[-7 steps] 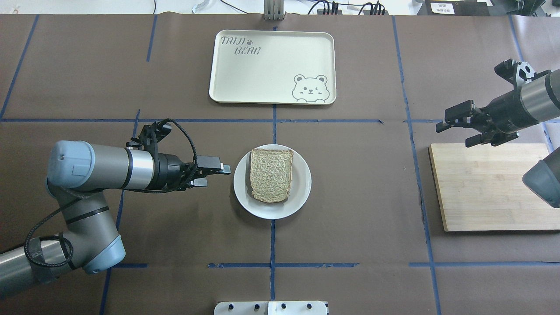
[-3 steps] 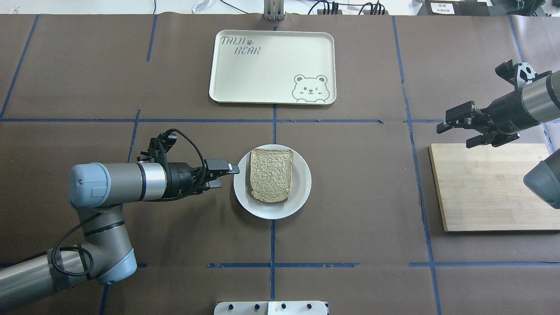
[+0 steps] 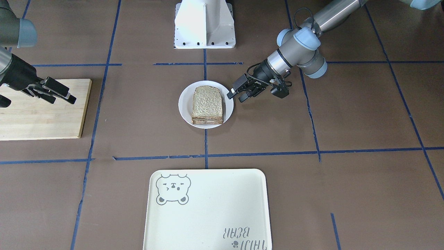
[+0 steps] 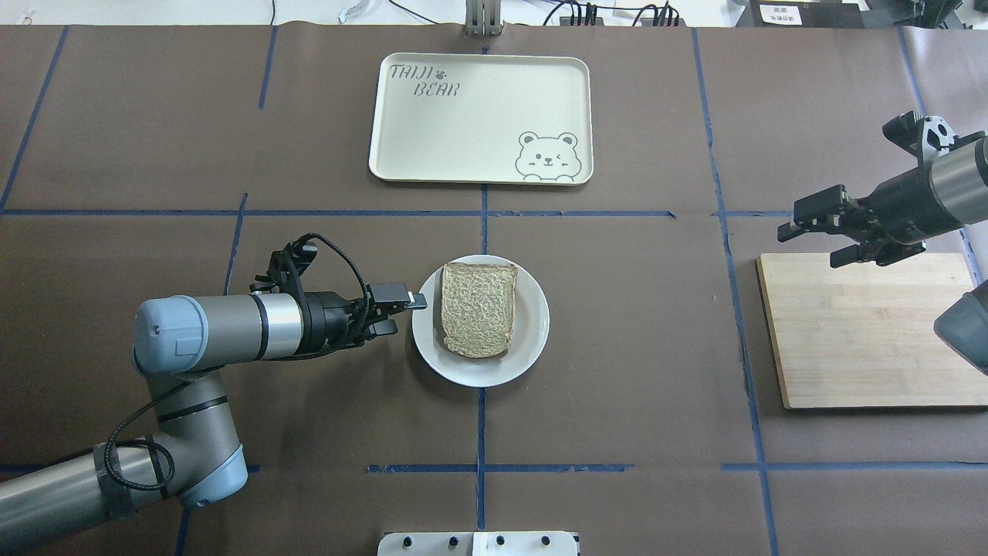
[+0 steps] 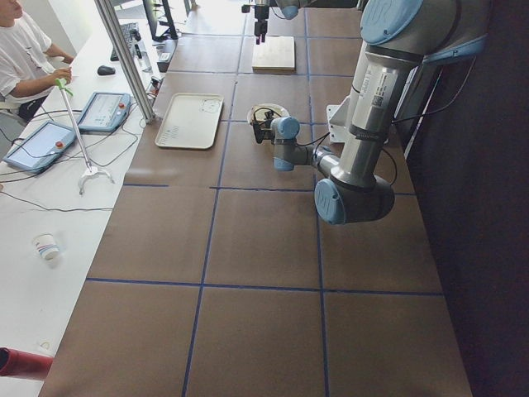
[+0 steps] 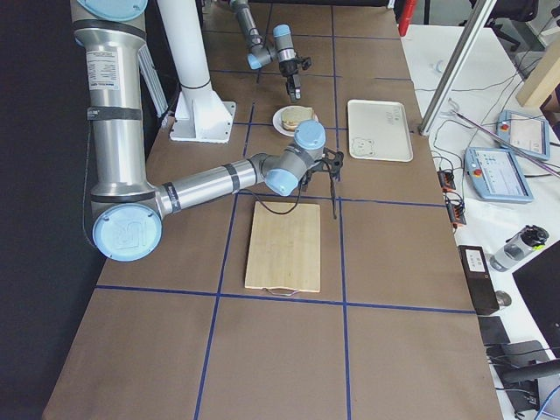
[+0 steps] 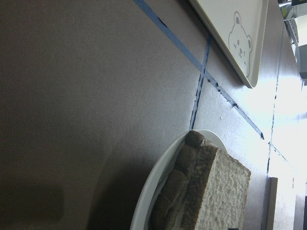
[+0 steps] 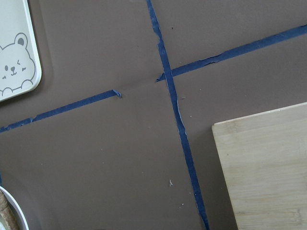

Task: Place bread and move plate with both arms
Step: 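Close the left gripper on the plate rim nearest it, then slide the plate with the left gripper onto the bear-print tray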

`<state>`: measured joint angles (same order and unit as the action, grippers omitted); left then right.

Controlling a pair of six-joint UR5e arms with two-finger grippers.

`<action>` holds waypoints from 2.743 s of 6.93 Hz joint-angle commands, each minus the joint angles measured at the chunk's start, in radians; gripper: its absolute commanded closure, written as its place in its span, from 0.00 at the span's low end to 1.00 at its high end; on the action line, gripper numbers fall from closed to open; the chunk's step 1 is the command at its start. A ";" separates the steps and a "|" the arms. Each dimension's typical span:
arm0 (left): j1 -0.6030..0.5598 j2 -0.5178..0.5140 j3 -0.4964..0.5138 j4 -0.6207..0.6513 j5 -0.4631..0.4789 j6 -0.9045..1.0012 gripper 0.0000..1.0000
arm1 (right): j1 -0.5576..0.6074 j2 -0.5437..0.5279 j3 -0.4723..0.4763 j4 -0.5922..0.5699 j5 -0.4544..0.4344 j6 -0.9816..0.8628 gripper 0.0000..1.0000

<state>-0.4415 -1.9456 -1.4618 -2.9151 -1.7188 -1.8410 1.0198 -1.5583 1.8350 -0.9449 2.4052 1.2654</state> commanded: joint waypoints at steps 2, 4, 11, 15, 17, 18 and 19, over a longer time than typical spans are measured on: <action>0.010 -0.031 0.050 -0.013 0.002 -0.001 0.38 | -0.004 -0.014 0.014 -0.002 -0.008 0.000 0.00; 0.015 -0.041 0.052 -0.013 0.002 -0.001 0.46 | -0.009 -0.009 0.010 -0.002 -0.009 0.000 0.00; 0.035 -0.075 0.095 -0.013 0.002 -0.003 0.66 | -0.017 -0.006 0.010 -0.002 -0.015 0.000 0.00; 0.037 -0.081 0.086 -0.047 0.004 -0.006 0.87 | -0.017 -0.011 0.012 -0.002 -0.015 0.000 0.00; 0.035 -0.082 0.083 -0.079 0.004 -0.070 0.89 | -0.015 -0.015 0.012 -0.002 -0.015 0.000 0.00; 0.023 -0.084 0.083 -0.094 0.022 -0.073 0.90 | -0.015 -0.014 0.013 -0.002 -0.015 0.000 0.00; 0.020 -0.101 0.083 -0.114 0.091 -0.075 0.90 | -0.013 -0.019 0.013 -0.002 -0.015 0.000 0.00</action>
<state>-0.4158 -2.0338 -1.3788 -3.0089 -1.6823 -1.9117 1.0051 -1.5737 1.8479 -0.9465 2.3899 1.2655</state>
